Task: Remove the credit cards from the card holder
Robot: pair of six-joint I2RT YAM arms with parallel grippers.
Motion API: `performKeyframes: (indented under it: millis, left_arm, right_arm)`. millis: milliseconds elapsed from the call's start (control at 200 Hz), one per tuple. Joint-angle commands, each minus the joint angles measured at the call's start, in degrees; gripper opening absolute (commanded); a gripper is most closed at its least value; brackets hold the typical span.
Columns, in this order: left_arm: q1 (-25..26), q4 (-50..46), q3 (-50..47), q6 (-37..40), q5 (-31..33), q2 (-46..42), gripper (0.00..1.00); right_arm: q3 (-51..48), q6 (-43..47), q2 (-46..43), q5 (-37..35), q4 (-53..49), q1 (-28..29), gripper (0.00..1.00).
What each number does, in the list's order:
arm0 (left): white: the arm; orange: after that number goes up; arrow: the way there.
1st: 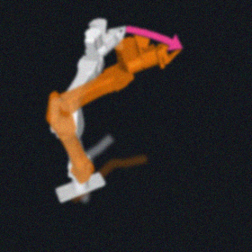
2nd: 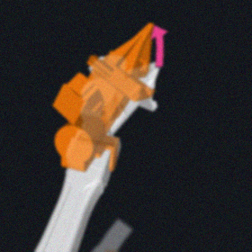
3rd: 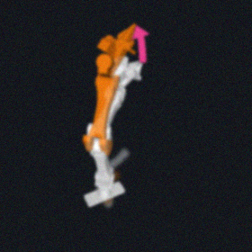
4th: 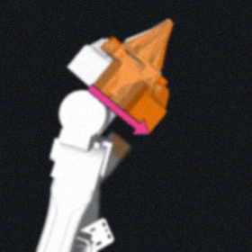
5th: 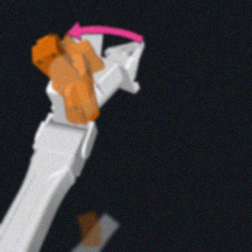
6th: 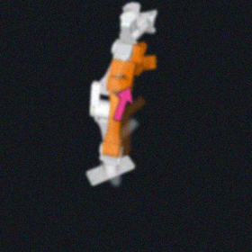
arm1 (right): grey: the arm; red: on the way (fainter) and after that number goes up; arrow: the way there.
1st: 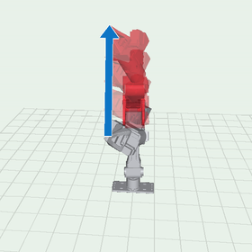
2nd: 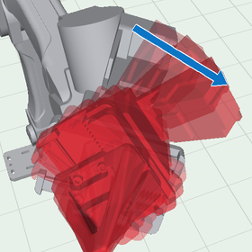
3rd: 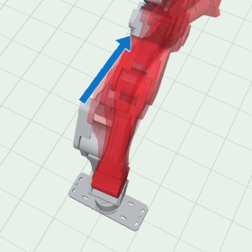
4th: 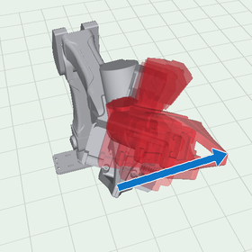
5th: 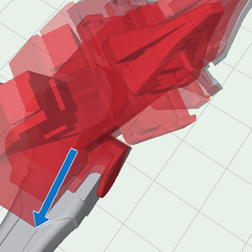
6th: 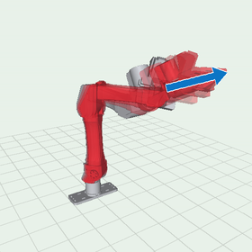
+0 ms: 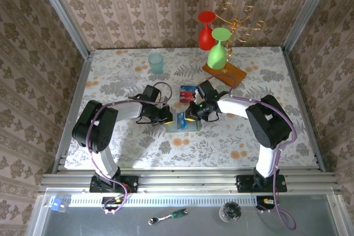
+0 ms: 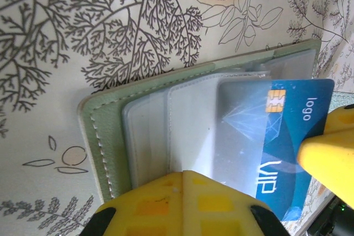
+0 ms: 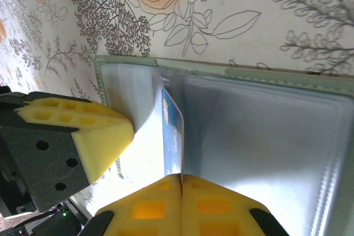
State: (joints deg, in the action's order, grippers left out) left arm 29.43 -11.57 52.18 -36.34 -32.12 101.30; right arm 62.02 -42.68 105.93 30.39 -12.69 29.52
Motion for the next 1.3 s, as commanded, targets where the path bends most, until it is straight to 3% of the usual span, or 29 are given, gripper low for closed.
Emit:
performKeyframes:
  millis: [0, 530, 665, 885, 1295]
  left_arm:
    - [-0.69, -4.67, -0.70, 1.46, 3.30, 1.28, 0.00]
    - [-0.69, -3.53, 1.84, 0.84, 0.55, -2.87, 0.03]
    - [-0.69, -3.44, 1.99, 0.40, 0.39, -3.94, 0.04]
    - [-0.87, -3.71, 2.24, 0.27, 0.85, -5.13, 0.04]
    - [-2.28, -4.08, -0.01, 0.04, 2.12, -7.42, 0.05]
  right_arm:
    - [-1.00, 2.13, -3.08, -2.72, -4.34, -1.18, 0.08]
    - [5.71, 15.50, -7.52, -8.63, -17.75, -2.79, 0.06]
    - [9.58, 24.23, -6.90, -9.68, -23.66, -2.80, 0.05]
    - [19.17, 40.95, -1.87, -17.98, -33.58, -2.73, 0.05]
    - [32.83, 72.65, 2.92, -28.38, -42.97, -1.40, 0.04]
